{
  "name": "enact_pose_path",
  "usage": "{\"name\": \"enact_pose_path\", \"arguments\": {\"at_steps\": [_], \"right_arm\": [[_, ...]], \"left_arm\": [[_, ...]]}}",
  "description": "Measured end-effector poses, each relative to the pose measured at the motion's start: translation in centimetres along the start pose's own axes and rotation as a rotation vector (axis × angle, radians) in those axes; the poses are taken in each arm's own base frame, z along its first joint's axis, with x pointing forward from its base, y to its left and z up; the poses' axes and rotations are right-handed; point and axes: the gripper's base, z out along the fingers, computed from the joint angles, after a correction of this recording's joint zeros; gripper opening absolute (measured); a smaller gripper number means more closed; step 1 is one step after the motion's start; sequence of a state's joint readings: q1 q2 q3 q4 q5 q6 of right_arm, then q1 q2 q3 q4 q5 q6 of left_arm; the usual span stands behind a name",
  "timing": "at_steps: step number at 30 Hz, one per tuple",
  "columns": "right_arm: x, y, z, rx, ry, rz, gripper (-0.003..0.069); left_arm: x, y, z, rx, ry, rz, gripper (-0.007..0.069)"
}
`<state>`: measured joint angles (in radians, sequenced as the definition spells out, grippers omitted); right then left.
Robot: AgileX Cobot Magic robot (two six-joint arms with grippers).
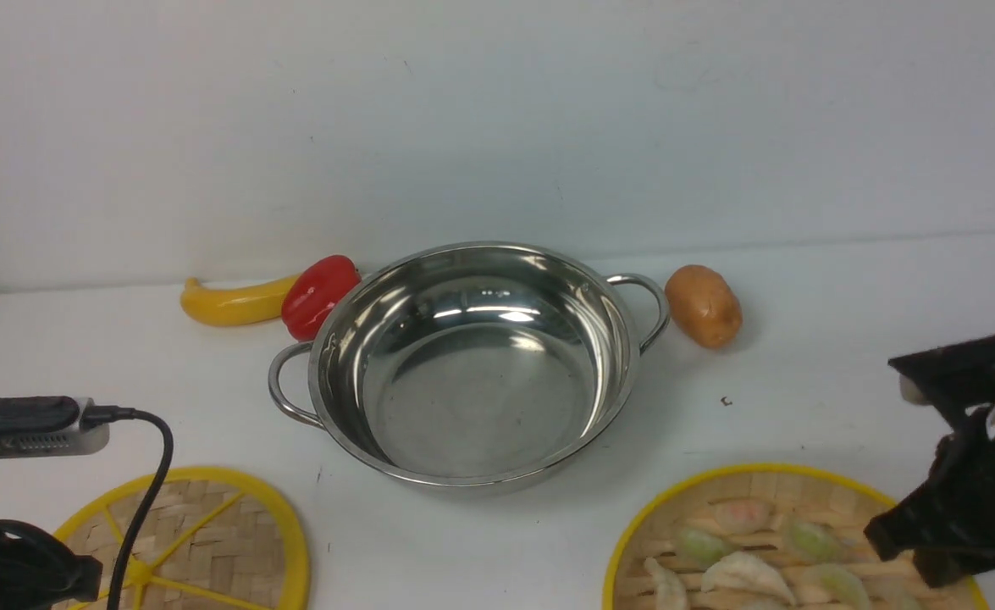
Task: Place the steamer in the pot on the white table, and put the lid on the steamer.
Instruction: 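Reach for and grasp the rim of the bamboo steamer holding the buns with the right gripper, then place the bamboo steamer basket of food into the steel pot with the right gripper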
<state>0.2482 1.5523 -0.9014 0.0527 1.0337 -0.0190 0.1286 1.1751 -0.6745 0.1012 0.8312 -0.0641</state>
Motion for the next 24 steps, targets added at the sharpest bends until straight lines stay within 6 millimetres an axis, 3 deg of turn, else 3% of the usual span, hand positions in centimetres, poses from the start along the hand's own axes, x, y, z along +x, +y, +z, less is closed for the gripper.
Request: {"name": "enact_pose_path", "arguments": {"at_steps": [2,6,9,12,15,17,21,23,24], "right_arm": [[-1.1,0.0,-3.1,0.007,-0.009,-0.012,0.007],[-3.4,0.2,-7.4,0.001,-0.117,-0.02,0.007],[-5.9,0.4,-10.4,-0.009,-0.23,-0.02,0.007],[-8.9,0.8,-12.1,-0.042,-0.305,-0.017,0.007],[-12.3,2.1,-12.1,-0.062,-0.345,-0.044,0.0069],[-14.9,4.0,-11.4,-0.068,-0.359,-0.086,0.0069],[-19.3,9.2,-8.7,-0.068,-0.383,-0.192,0.0069],[-20.9,12.4,-7.1,-0.071,-0.401,-0.247,0.0069],[-21.2,13.0,-6.9,-0.074,-0.407,-0.257,0.0069]], "left_arm": [[0.0,0.0,0.0,0.0,0.0,0.0,0.0242],[0.0,0.0,0.0,0.0,0.0,0.0,0.0242],[0.0,0.0,0.0,0.0,0.0,0.0,0.0242],[0.0,0.0,0.0,0.0,0.0,0.0,0.0242],[0.0,-0.1,0.0,0.011,0.001,-0.01,0.0242],[0.0,-0.2,0.0,0.022,0.001,-0.02,0.0242],[0.0,-0.3,0.0,0.03,0.001,-0.027,0.0242],[0.0,-0.3,0.0,0.03,0.001,-0.027,0.0242],[0.0,-0.3,0.0,0.03,0.001,-0.028,0.0242]]}}
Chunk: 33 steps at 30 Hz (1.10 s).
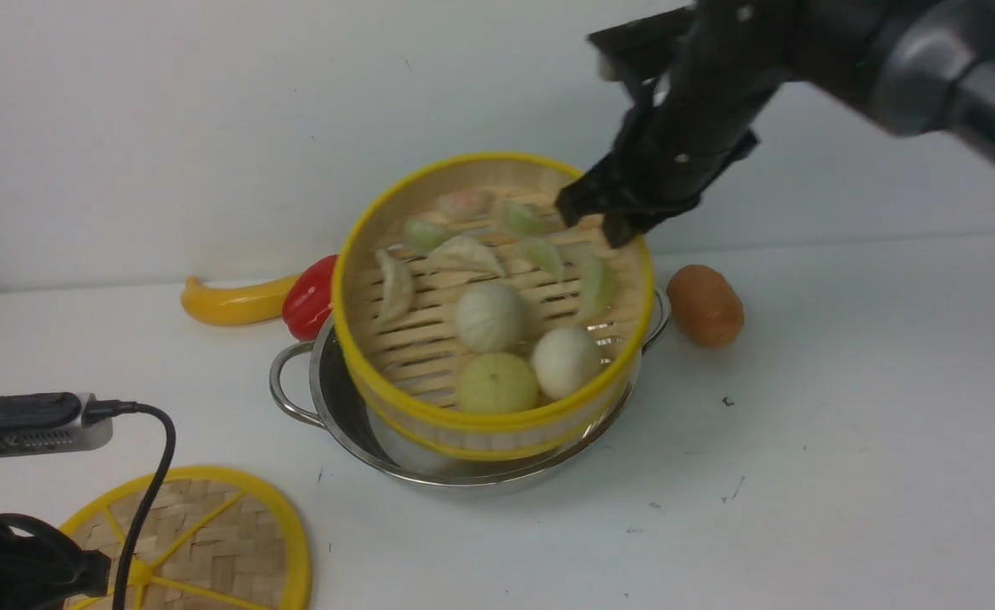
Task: Place the steamer in the pot on the white table, and put the lid on the steamer.
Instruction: 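Place the bamboo steamer basket of food into the steel pot with the right gripper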
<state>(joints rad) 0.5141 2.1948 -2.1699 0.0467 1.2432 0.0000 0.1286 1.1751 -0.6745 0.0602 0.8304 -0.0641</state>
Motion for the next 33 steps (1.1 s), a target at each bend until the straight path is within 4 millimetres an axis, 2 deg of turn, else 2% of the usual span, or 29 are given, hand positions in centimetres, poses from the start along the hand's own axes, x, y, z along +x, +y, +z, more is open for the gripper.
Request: {"name": "enact_pose_path", "arguments": {"at_steps": [3,5,13,24,28,33], "right_arm": [[-0.8,1.2,1.9,-0.011,-0.009,-0.022,0.0069],[-1.0,1.3,3.2,-0.01,-0.007,-0.016,0.0069],[-0.7,-0.2,6.4,0.035,0.038,-0.009,0.0069],[0.4,-1.9,9.6,0.022,0.1,0.036,0.0073],[0.4,-1.4,10.3,-0.029,0.098,0.043,0.0104],[0.3,-1.1,10.1,-0.063,0.09,0.034,0.0209]], "left_arm": [[0.0,0.0,0.0,0.0,0.0,0.0,0.0242],[0.0,0.0,0.0,0.0,0.0,0.0,0.0242],[0.0,0.0,0.0,0.003,-0.001,-0.003,0.0242],[-0.2,-0.2,0.0,0.024,-0.02,-0.008,0.0242],[-0.2,-0.2,0.0,0.026,-0.02,0.0,0.0242],[-0.2,-0.2,0.0,0.027,-0.02,0.008,0.0242]]}}
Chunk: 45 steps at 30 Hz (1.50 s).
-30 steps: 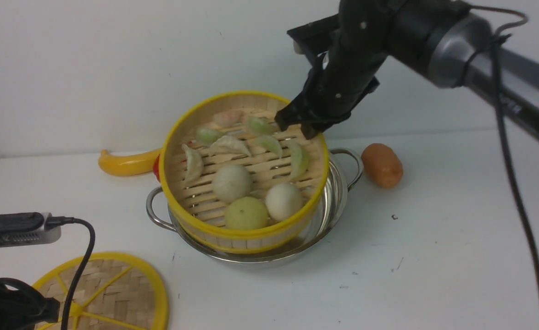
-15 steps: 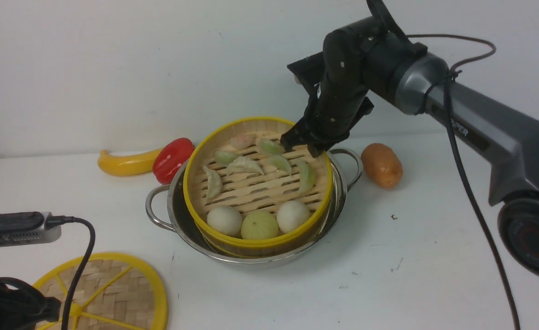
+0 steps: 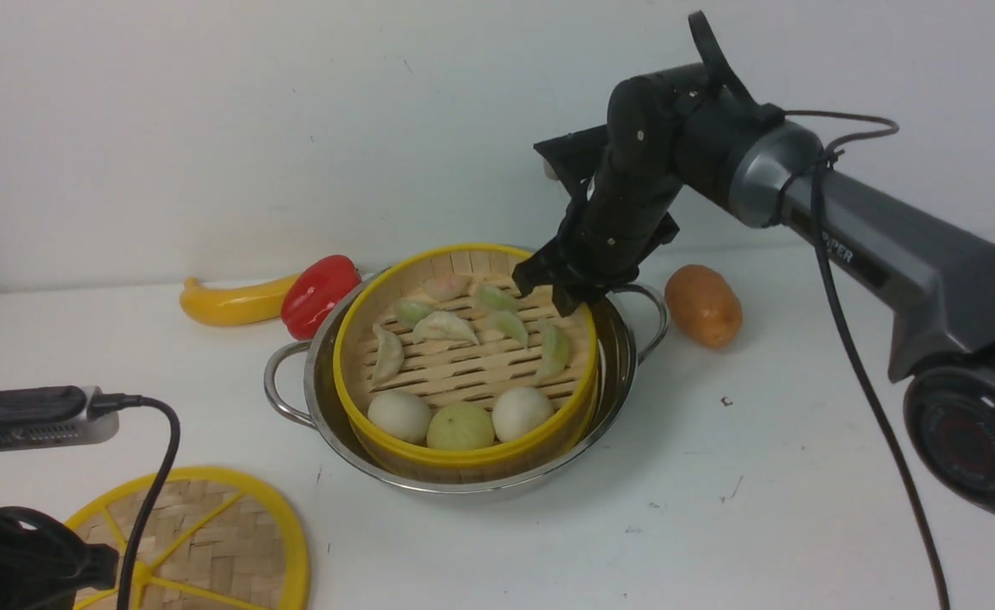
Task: Place the steamer in the pot on the white table, and put the lid on the steamer.
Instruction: 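Place the bamboo steamer basket of food into the steel pot with the right gripper, then grasp the bamboo steamer lid lying on the table by its centre knob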
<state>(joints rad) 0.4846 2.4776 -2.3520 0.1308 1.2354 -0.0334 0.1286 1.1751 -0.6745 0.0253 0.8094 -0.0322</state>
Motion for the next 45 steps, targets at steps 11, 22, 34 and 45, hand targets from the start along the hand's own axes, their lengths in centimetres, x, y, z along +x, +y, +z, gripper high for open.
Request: {"name": "enact_pose_path", "arguments": {"at_steps": [11,22,34,45], "right_arm": [[-0.4,0.0,-1.6,-0.001,-0.032,-0.006,0.0442],[-1.4,-2.4,-20.4,0.0,-0.39,0.057,0.0472],[5.7,-0.4,-39.7,0.041,-0.745,0.027,0.0472],[18.6,-0.2,-42.8,0.246,-0.664,0.059,0.0472]], "left_arm": [[-0.9,-0.2,0.7,0.024,-0.051,0.008,0.0258],[-2.7,-0.7,5.1,0.059,-0.049,-0.005,0.037],[-3.6,-0.9,8.8,0.077,0.047,-0.014,0.0123],[-11.5,-0.5,-1.5,0.003,0.005,0.126,0.0115]]}}
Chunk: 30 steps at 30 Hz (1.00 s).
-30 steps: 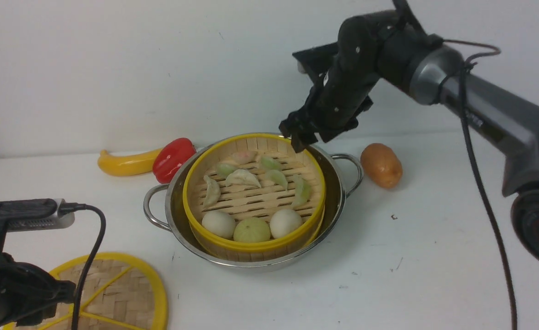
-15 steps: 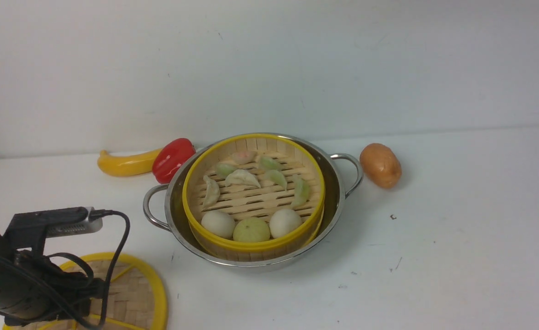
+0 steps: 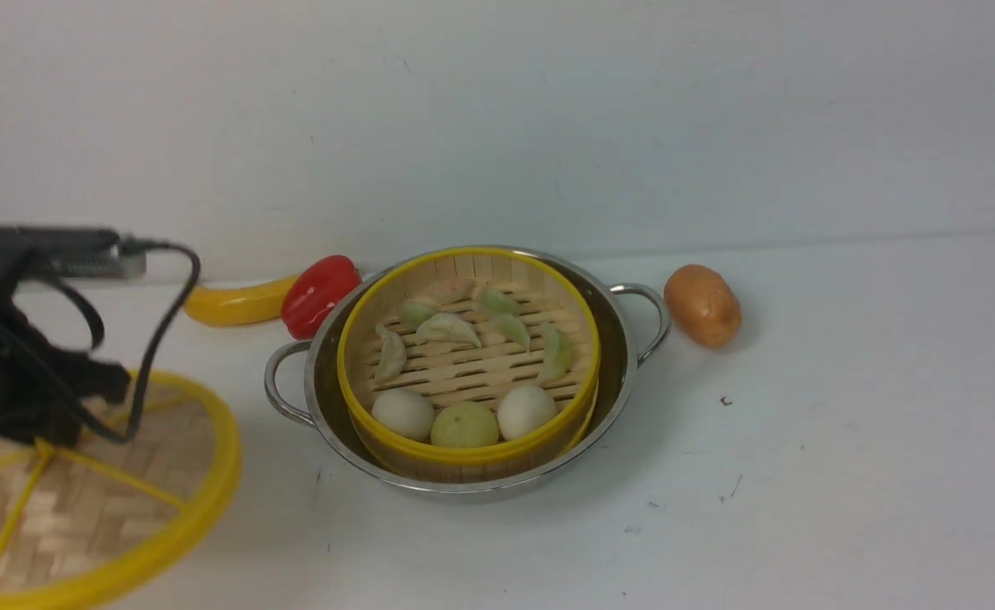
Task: Place the steamer in the pot on the white table, and put the lid on the steamer.
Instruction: 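Grasp the bamboo steamer lid lying on the table by its centre knob, then place the yellow bamboo steamer lid onto the steamer in the pot with the left gripper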
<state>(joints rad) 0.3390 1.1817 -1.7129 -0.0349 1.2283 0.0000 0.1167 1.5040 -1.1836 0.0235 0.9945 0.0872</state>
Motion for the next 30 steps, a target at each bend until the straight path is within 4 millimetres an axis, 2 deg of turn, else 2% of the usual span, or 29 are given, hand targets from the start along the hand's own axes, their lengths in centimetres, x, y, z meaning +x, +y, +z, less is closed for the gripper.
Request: {"name": "enact_pose_path", "arguments": {"at_steps": [1,3,5,7,8,9,10,11,12,16,20,24,30], "right_arm": [[1.9,-0.1,-0.5,0.017,0.033,-0.002,0.0472],[4.5,-0.3,-0.9,0.037,0.082,0.015,0.0472],[6.7,-0.3,-1.0,0.044,0.125,0.036,0.0472],[9.0,-0.2,-0.9,0.047,0.173,0.06,0.0472],[9.9,-0.2,-0.9,0.049,0.192,0.073,0.0472],[10.3,-0.2,-0.8,0.05,0.198,0.077,0.0472],[11.4,-0.1,-0.8,0.046,0.22,0.097,0.0472],[11.8,-0.1,-0.7,0.045,0.231,0.102,0.0472],[12.3,0.0,-0.6,0.04,0.243,0.112,0.0472],[13.1,0.3,-0.5,0.01,0.262,0.148,0.0472],[13.1,0.6,-0.4,-0.014,0.265,0.164,0.0472],[13.2,0.6,-0.4,-0.014,0.266,0.164,0.0472],[13.2,0.6,-0.4,-0.019,0.265,0.167,0.0472]], "left_arm": [[-1.8,-0.4,-2.1,0.004,-0.074,0.037,0.0115],[-4.4,-2.2,-4.6,0.043,-0.169,0.102,0.0115],[-6.3,-4.2,-5.7,0.091,-0.216,0.151,0.0115],[-8.1,-7.4,-5.7,0.137,-0.23,0.228,0.0115],[-9.0,-9.2,-5.2,0.157,-0.226,0.27,0.0115],[-9.1,-9.5,-5.1,0.161,-0.226,0.277,0.0115],[-10.2,-12.3,-3.9,0.183,-0.212,0.336,0.0115],[-10.5,-13.0,-3.4,0.184,-0.207,0.351,0.0115],[-10.9,-14.8,-2.5,0.189,-0.195,0.391,0.0115],[-11.3,-19.7,0.4,0.178,-0.161,0.506,0.0115],[-10.7,-22.9,3.6,0.13,-0.111,0.591,0.0115],[-10.4,-24.0,5.2,0.116,-0.1,0.612,0.0115],[-10.6,-24.4,5.9,0.13,-0.117,0.6,0.0115]]}}
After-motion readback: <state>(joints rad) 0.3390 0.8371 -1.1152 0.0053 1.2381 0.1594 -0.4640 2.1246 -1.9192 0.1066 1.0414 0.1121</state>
